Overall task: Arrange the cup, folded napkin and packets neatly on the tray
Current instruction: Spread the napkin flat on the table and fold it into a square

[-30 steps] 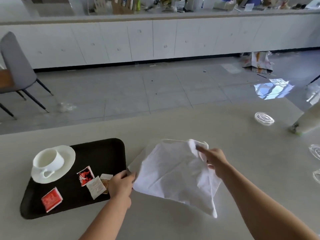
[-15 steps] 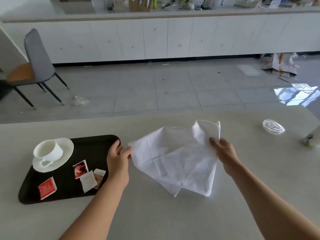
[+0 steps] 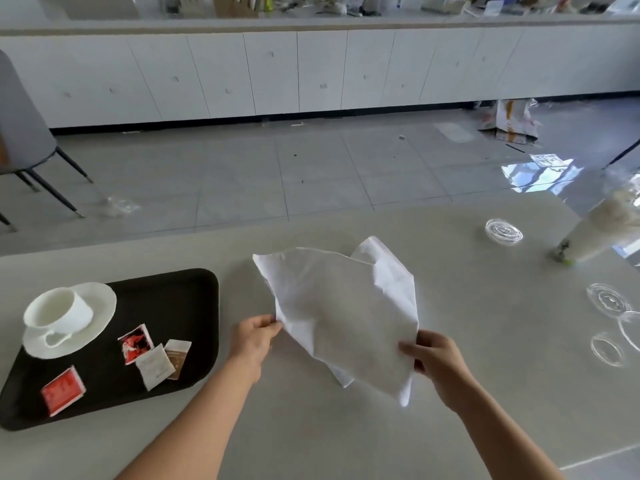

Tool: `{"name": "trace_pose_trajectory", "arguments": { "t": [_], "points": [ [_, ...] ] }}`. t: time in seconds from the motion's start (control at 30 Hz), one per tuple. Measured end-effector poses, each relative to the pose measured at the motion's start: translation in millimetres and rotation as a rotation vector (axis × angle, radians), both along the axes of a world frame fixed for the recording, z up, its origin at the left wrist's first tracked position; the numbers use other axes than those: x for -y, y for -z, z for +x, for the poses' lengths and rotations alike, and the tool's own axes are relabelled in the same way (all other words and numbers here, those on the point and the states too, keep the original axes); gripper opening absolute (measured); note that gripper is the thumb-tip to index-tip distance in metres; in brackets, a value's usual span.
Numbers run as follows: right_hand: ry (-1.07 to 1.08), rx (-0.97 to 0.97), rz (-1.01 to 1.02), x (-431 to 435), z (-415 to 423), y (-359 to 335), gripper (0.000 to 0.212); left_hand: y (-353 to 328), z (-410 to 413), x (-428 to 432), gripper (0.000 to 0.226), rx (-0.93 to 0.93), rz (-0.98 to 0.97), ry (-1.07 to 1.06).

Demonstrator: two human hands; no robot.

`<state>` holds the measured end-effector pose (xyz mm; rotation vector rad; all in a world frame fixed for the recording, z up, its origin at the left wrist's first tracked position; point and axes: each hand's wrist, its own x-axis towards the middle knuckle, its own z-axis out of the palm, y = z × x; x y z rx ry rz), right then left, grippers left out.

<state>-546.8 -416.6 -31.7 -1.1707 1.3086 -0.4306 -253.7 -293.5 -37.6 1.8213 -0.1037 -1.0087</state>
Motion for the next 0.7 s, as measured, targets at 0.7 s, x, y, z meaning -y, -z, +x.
{"name": "trace_pose_trajectory", "arguments": {
  "t": [0.7],
  "points": [
    [0.261, 0.474, 0.406, -37, 65, -13, 0.038, -13, 10, -73, 0.048, 0.13, -0.124, -0.205]
  ]
}}
